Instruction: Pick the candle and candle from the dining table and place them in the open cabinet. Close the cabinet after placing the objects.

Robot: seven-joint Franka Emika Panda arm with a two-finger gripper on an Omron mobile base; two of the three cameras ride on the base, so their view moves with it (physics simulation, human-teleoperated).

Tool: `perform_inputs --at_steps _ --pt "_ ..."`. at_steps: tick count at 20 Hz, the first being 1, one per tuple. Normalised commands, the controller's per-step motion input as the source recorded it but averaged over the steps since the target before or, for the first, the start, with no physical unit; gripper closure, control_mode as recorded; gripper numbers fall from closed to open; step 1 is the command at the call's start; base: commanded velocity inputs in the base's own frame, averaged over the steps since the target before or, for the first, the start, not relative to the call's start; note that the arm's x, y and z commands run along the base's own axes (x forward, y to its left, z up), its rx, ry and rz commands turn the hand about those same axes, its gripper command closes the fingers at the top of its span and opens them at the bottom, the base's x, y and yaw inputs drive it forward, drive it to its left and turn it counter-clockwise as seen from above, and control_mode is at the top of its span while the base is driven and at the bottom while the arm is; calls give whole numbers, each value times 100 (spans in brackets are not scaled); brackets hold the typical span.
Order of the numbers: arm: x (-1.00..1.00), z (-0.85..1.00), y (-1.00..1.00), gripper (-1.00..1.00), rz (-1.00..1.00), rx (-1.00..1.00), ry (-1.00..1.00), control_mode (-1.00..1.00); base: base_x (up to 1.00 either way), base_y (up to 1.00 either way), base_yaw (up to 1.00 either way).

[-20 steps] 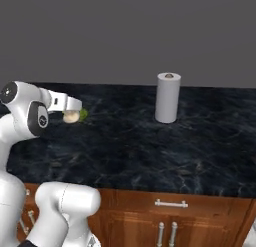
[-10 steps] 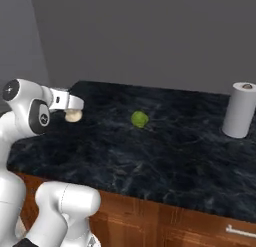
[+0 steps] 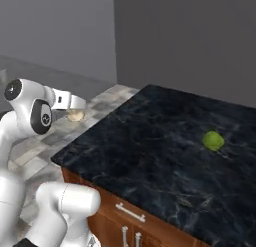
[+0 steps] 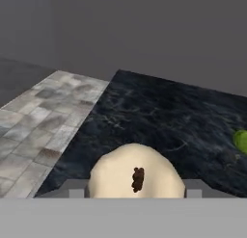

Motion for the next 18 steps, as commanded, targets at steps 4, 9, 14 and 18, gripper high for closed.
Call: perform_inputs --at_steps 4,9,14,18 --pt "0 0 0 100 0 0 0 100 0 63 56" --pt "0 0 0 100 0 0 0 100 0 62 56" --pt "0 0 0 100 0 0 0 100 0 64 57" --pt "0 0 0 100 0 0 0 100 -1 59 59"
